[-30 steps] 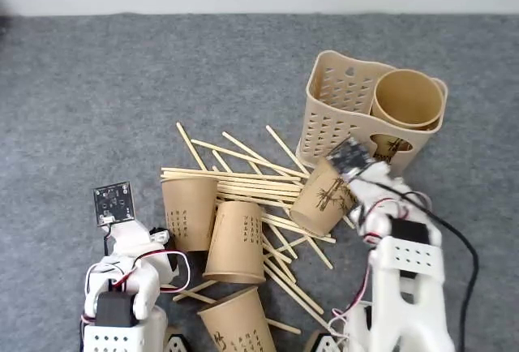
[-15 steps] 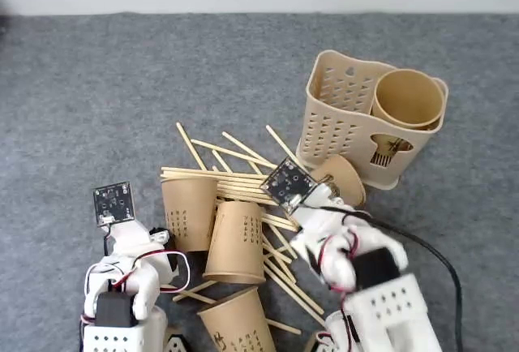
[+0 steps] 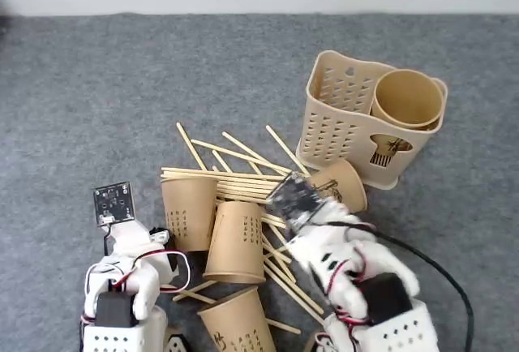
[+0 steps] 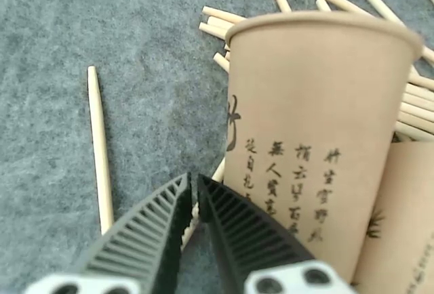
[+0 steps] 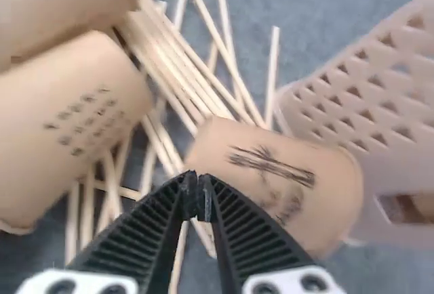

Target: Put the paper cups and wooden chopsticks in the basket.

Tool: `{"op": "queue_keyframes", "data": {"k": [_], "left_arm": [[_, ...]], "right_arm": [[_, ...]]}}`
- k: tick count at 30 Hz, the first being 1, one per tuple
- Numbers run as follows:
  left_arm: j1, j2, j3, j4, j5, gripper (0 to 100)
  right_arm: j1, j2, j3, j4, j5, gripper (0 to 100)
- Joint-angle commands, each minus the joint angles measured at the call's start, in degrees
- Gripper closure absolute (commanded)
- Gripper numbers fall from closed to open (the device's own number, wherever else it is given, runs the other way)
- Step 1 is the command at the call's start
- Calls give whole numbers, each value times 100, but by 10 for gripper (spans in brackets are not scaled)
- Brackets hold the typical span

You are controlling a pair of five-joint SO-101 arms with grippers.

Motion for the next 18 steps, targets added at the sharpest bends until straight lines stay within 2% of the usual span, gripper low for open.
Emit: {"op": "queue_keyframes", "data": {"k": [1,6,9,12,18], "left_arm": [[9,-70,-48,18,-26,986],[9,-70,-48,18,-26,986],[9,-70,-48,18,-26,986],[9,-70,-48,18,-26,986],[9,-70,-48,18,-26,986]], "right_arm": [[1015,-75,-607,198,484,987],[2536,-66,-571,-127,1486,987],[3143,-66,-193,-734,1899,987],[3407,-66,563,-1596,2110,987],[3451,-66,1723,-3011,2198,990]]}}
